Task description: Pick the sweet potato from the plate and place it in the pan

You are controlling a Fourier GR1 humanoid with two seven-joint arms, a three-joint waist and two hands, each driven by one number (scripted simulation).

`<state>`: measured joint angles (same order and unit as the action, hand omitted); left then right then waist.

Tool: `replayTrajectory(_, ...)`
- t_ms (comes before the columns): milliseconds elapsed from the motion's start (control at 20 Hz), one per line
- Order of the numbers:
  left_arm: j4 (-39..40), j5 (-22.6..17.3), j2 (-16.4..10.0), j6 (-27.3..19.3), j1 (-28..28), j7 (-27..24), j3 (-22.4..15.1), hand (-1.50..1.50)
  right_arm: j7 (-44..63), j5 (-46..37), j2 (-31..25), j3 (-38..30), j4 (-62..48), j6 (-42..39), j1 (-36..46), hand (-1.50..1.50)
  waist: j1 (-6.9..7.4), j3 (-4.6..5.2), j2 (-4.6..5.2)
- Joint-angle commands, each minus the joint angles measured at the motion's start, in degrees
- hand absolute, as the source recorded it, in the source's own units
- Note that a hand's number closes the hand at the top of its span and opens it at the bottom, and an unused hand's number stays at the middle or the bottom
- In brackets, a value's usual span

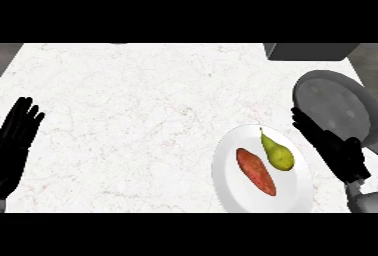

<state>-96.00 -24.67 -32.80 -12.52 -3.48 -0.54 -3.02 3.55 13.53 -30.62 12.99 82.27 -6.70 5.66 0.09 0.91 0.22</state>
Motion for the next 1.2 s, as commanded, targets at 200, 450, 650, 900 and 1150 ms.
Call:
replayTrajectory(200, 0.3, -1.6, 5.4, 5.4, 3.3, 3.2, -9.8, 0.0, -9.5, -7.3, 3.7, 17.1, 13.1, -15.9, 15.8, 1.5, 3.89, -0.77, 0.36)
replayTrajectory(450, 1.9, -3.3, 10.5, 6.3, 4.6, 7.3, -15.7, 0.0, -25.2, -23.4, 3.2, 17.8, 15.1, -9.5, 24.0, -1.5, 1.75, -1.14, 0.67)
replayTrajectory(650, 4.5, -3.2, 12.0, 5.3, 8.5, 9.3, -15.0, 0.0, -40.1, -25.0, 4.8, 17.8, 10.1, -9.0, 23.7, -1.5, 0.54, -1.02, 0.27)
replayTrajectory(900, 7.2, -2.2, 13.7, 4.8, 8.1, 8.7, -15.8, 0.0, -35.8, -40.9, -5.3, 25.0, 11.6, -13.1, 29.1, -1.5, 0.01, -0.79, -0.32)
replayTrajectory(1150, 6.3, -1.0, 14.2, 3.0, 7.4, 9.3, -16.4, 0.0, -26.8, -59.1, -12.6, 33.2, 19.4, -14.8, 33.4, -1.5, -1.06, -0.67, -1.62)
